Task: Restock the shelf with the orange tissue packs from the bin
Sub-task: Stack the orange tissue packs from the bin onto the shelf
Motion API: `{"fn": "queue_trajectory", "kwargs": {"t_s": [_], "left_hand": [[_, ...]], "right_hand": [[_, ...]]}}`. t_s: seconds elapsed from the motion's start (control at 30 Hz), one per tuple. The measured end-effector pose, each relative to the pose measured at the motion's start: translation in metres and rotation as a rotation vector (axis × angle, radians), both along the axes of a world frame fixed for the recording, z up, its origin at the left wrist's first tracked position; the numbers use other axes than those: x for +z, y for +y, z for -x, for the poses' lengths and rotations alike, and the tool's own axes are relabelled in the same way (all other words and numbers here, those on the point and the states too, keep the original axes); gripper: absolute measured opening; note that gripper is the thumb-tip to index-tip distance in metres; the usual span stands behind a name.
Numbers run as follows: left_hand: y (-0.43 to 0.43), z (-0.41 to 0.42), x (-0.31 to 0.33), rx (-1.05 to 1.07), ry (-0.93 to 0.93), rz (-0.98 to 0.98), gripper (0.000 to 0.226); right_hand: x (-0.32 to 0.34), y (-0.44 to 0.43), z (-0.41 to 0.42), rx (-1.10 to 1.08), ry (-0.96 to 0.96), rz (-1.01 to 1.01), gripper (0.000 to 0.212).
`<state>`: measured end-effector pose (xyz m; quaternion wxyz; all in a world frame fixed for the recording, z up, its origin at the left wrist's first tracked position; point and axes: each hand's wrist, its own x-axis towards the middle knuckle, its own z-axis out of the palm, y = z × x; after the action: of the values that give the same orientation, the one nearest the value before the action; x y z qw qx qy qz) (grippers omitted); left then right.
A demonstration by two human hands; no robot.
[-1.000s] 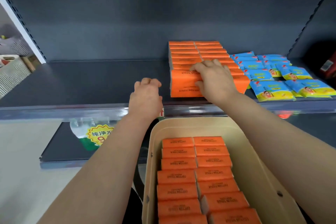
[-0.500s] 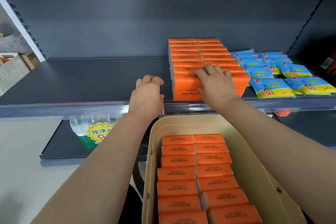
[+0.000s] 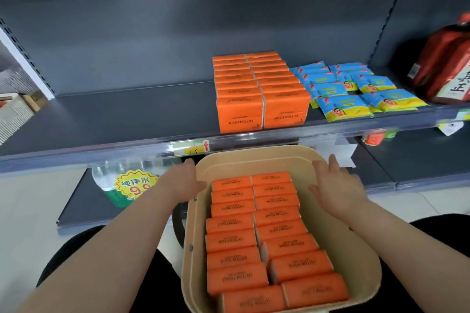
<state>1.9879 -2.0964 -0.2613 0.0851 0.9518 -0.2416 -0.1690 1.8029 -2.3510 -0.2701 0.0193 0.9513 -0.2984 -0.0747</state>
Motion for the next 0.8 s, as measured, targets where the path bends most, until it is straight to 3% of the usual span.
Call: {"fn": "queue_trajectory", "kwargs": {"t_s": [0.23, 0.43, 0.6, 0.8], "left_hand": [[0.014, 0.018, -0.013, -0.014, -0.095, -0.045, 0.039], [0.049, 0.044, -0.03, 0.116, -0.172, -0.005, 0.04], [0.09, 0.037, -0.026, 0.24, -0.308, -0.116, 0.035], [0.138, 0.016, -0.009, 0.253, -0.288, -0.168, 0.031]], "right_hand": [[-0.003, 0.018, 0.011, 0.032, -0.053, -0.06, 0.024], [-0.014, 0.038, 0.014, 0.135, -0.054, -0.168, 0.026], [-0.01, 0.062, -0.008, 0.24, -0.149, -0.255, 0.035], [0.004, 0.097, -0.038, 0.321, -0.189, -0.334, 0.046]]}}
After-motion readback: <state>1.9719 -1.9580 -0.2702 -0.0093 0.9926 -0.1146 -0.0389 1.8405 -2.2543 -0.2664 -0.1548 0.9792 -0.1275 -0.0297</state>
